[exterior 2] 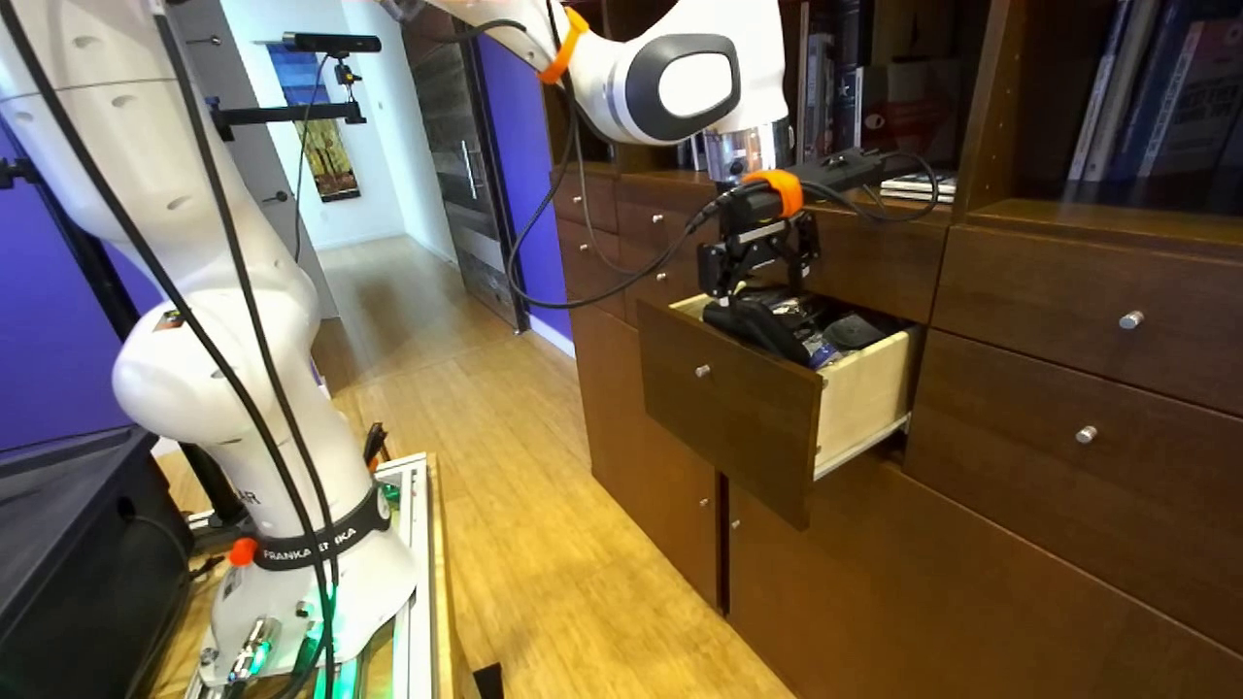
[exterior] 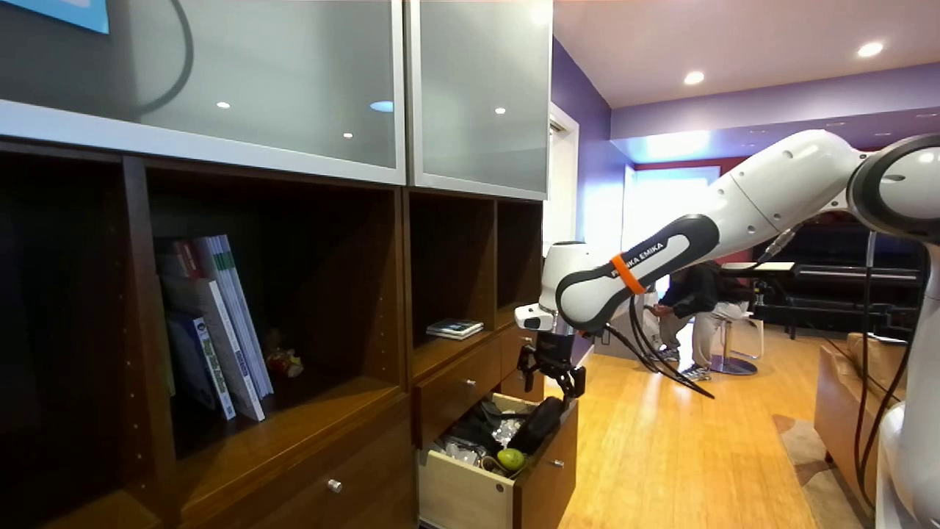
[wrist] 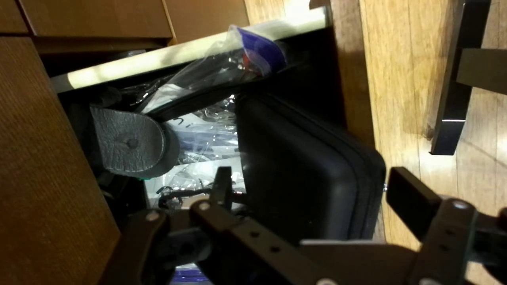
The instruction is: Remove the black bag from the drawer
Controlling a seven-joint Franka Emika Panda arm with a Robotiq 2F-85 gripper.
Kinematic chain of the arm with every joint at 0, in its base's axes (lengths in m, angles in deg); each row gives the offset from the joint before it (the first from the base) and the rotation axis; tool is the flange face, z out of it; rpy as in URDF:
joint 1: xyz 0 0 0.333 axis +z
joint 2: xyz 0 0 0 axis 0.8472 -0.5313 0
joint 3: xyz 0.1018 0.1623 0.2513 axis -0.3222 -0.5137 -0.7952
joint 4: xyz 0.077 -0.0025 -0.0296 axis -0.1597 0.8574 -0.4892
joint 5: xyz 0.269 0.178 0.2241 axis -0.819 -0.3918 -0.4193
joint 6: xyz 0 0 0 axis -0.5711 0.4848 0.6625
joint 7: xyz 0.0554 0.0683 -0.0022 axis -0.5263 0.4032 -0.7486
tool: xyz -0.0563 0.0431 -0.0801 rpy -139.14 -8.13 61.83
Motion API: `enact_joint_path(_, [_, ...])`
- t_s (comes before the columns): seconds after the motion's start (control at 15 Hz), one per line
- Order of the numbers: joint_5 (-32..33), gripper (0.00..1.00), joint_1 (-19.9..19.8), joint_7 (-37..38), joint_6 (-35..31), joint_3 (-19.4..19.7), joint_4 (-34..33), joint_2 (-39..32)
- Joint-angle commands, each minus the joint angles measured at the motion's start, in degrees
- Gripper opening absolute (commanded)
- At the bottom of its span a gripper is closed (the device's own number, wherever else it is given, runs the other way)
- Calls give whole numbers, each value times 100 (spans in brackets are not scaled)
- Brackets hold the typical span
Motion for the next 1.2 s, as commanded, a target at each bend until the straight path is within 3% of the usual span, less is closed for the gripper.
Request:
enact_joint_path(0.0, [21, 100, 46, -117, -231, -3, 316, 224])
enact_joint_path(1.0, [329, 100, 32, 155, -1649, -13, 481, 11])
enact_joint_path(1.07, [313, 91, 32, 141, -1598, -9, 470, -4])
enact_joint_path(1.13, [318, 74, 30, 124, -1522, -7, 465, -14])
